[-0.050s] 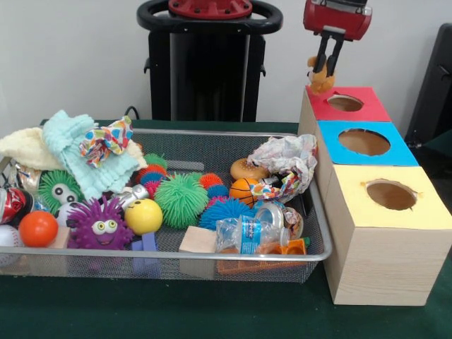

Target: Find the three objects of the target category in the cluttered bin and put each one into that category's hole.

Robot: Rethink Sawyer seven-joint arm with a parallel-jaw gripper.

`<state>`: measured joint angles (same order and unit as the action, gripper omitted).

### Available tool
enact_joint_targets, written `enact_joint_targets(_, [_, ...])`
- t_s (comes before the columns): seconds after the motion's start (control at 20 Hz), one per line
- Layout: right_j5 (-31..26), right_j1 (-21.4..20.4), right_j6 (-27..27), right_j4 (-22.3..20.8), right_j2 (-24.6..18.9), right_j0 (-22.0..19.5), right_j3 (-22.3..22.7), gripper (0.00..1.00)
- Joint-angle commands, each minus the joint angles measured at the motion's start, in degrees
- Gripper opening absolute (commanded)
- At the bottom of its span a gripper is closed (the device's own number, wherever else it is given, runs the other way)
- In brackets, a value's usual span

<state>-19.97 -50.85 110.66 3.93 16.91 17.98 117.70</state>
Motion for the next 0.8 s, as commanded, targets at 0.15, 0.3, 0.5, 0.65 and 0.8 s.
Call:
enact_joint_targets(0.15, [-1.31,2.98,14.99,4.34,1.42,1.77,-4.98,0.0])
enact_joint_targets(0.3, [-1.51,3.4,15.19,5.08,2.02,2.69,-5.35,0.0])
enact_joint_targets(0.5, [-1.81,3.71,14.9,5.86,2.59,3.26,-5.75,0.0])
enact_joint_targets(0.65, [-2.05,4.11,15.09,6.5,3.06,4.05,-6.23,0.0])
enact_joint_targets(0.8, [-2.16,4.07,15.06,7.11,3.3,4.44,-6.22,0.0])
